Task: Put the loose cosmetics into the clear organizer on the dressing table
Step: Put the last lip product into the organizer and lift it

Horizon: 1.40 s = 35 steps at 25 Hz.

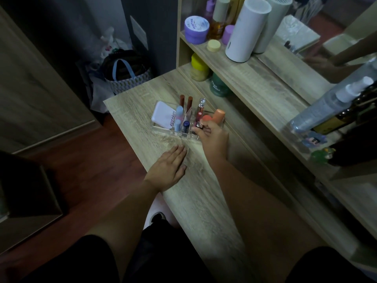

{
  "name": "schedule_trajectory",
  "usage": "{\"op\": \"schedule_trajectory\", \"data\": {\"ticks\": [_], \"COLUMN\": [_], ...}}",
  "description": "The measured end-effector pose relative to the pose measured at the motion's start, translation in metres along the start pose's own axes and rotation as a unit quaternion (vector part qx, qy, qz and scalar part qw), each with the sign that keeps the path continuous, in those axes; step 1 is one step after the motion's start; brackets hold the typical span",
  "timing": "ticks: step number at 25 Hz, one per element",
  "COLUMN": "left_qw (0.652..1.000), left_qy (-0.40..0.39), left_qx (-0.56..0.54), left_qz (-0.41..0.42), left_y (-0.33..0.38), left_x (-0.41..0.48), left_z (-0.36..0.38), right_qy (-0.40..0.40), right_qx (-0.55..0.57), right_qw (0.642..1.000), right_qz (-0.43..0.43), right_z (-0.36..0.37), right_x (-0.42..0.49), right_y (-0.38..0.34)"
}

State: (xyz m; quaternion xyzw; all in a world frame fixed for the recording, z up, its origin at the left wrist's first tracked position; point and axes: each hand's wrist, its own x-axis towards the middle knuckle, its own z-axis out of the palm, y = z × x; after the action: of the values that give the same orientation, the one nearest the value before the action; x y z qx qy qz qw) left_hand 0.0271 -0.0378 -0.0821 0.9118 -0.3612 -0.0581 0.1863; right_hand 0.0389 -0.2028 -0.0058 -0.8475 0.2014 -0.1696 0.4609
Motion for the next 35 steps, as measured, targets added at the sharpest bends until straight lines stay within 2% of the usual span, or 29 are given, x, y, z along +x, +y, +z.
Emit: {"op": "schedule_trajectory", "data": {"ticks": [18,28,32,35], "left_qw": [1.0,1.0,0.997,0.991], "left_qy": [0.004,-0.003,-0.012,0.019], "left_qx": [-0.005,-0.011,-0.067,-0.12], "left_qz": [-0.002,-0.007,-0.019,-0.061], "left_y": [0.001,0.004,0.007,0.003], "left_x": [0.0,-0.001,0.001,-0.003], "left_z": [-0.001,-0.005,-0.015,-0.025], "right_qy": [-0.058,-0.045,-0.047,-0.05], "right_qx": [-0.04,-0.015,0.036,0.034], "right_qw": [0.997,0.998,0.995,0.994], "right_qz": [0.013,0.042,0.075,0.091], "right_z": [0.006,0.014,0.014,0.011], "right_x": [0.005,0.005,0.006,0.003], "right_y": [0.003,0.008,0.006,0.005]}}
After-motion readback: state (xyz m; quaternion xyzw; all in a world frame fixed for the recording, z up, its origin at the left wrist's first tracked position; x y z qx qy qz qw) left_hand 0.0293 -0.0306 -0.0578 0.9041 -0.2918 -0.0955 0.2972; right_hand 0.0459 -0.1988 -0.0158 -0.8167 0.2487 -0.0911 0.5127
